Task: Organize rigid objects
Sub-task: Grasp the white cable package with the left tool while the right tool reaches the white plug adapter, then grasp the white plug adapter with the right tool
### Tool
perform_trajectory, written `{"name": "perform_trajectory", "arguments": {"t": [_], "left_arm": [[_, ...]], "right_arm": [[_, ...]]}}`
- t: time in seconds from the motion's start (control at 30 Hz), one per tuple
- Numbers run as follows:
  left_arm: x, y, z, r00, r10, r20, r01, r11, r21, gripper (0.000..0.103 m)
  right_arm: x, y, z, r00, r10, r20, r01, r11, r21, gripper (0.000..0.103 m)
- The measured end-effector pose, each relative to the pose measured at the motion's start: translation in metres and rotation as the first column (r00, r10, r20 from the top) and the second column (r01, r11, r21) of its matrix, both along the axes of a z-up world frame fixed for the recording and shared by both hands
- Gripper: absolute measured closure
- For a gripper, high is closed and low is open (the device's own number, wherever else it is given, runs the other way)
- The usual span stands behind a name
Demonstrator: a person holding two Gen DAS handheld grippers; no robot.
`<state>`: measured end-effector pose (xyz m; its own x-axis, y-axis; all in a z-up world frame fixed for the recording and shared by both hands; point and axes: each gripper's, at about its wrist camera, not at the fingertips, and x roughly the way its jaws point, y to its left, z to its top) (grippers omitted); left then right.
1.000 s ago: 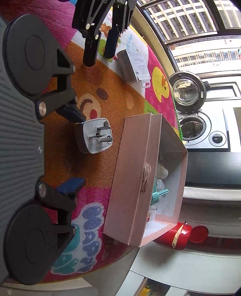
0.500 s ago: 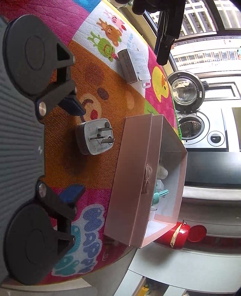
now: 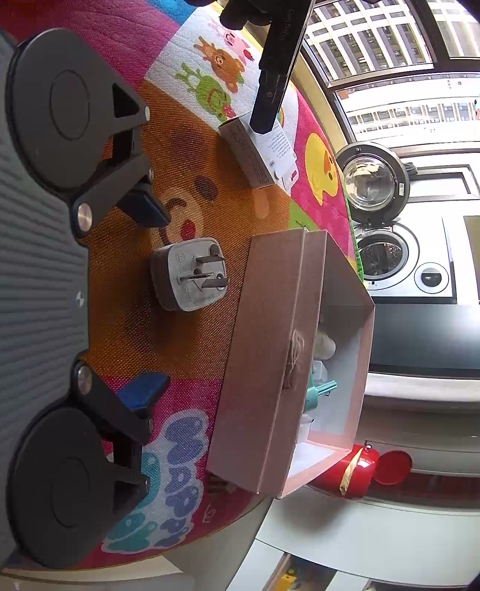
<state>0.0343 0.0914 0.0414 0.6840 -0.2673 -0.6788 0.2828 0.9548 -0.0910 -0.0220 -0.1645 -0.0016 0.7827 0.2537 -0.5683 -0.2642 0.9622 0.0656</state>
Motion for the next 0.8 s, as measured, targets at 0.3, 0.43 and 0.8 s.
{"name": "perform_trajectory", "arguments": {"t": [0.3,0.43,0.8], "left_arm": [[-0.005,-0.035,-0.002,0.997,-0.072,0.028,0.068,0.990,0.124,0.042],[-0.008,-0.043,-0.008,0.995,-0.093,0.049,0.085,0.987,0.139,0.032],[-0.007,-0.021,0.003,0.988,0.068,0.138,-0.072,0.997,0.024,0.031]], "right_arm": [[0.000,-0.001,0.000,1.000,-0.002,-0.001,0.002,1.000,0.000,0.016],[0.001,-0.001,-0.001,1.000,-0.005,-0.002,0.005,1.000,0.001,0.015],[0.001,-0.001,-0.001,1.000,-0.002,-0.004,0.002,1.000,0.002,0.013]]}}
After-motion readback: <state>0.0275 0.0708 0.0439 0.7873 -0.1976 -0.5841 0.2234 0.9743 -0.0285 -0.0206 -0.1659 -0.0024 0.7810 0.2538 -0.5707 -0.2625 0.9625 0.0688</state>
